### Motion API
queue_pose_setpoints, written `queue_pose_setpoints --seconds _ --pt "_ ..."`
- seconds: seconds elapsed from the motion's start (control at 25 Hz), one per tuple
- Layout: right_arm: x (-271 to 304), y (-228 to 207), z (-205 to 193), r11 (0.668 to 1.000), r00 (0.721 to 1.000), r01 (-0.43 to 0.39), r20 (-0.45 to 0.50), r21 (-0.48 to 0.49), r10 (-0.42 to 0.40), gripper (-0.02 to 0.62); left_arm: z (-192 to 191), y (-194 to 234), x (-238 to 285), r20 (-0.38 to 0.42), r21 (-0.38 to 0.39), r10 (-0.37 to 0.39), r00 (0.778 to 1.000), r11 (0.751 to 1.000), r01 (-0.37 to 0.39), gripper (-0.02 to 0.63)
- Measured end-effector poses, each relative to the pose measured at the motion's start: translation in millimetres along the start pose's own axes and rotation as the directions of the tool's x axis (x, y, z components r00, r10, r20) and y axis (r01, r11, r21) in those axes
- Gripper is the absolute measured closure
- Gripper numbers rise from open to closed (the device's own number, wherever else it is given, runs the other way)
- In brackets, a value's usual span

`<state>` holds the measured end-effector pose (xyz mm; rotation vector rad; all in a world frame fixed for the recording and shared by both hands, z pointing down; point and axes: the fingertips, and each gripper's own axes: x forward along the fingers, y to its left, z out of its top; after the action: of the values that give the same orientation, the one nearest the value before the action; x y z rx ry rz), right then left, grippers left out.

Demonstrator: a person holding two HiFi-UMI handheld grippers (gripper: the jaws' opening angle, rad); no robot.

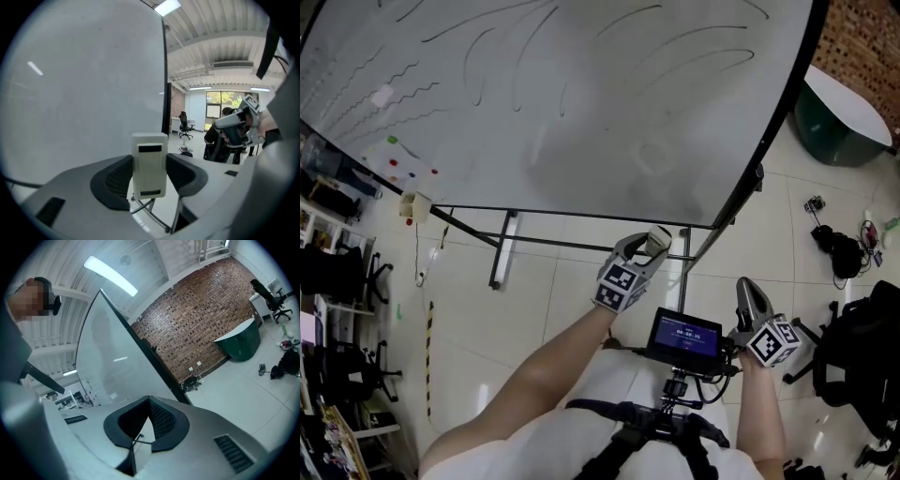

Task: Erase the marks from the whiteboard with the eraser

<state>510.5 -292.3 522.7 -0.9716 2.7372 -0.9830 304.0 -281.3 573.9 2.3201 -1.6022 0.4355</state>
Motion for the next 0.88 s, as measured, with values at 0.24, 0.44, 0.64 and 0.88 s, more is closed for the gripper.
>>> queue_pose_setpoints --seconds 0.24,0.44,0.64,0.88 --pt "31.2 70.1 -53.8 0.997 0.993 -0.081 -0.09 -0.021 0.079 0.578 -31.4 18.7 -117.4 0.073 -0.191 0.04 0.997 0.981 -0.025 0.354" --pt "66.0 133.0 -72.6 0.972 0.971 -0.209 -0.144 -0.107 0.193 0.578 -32.8 43.6 -183.8 0.152 -0.198 0.079 0.985 0.979 -0.048 0.354" --pt "87.2 212.2 -80.1 0.924 0.943 -0.321 -0.164 -0.208 0.291 0.578 -17.7 75.2 -245.7 0.245 -0.196 0.122 0.962 0.978 -0.075 0.354" --pt "100.0 272.7 -85.2 0.884 0.916 -0.397 -0.161 -0.248 0.366 0.578 -3.3 99.0 -295.5 0.321 -0.199 0.132 0.938 0.978 -0.07 0.354"
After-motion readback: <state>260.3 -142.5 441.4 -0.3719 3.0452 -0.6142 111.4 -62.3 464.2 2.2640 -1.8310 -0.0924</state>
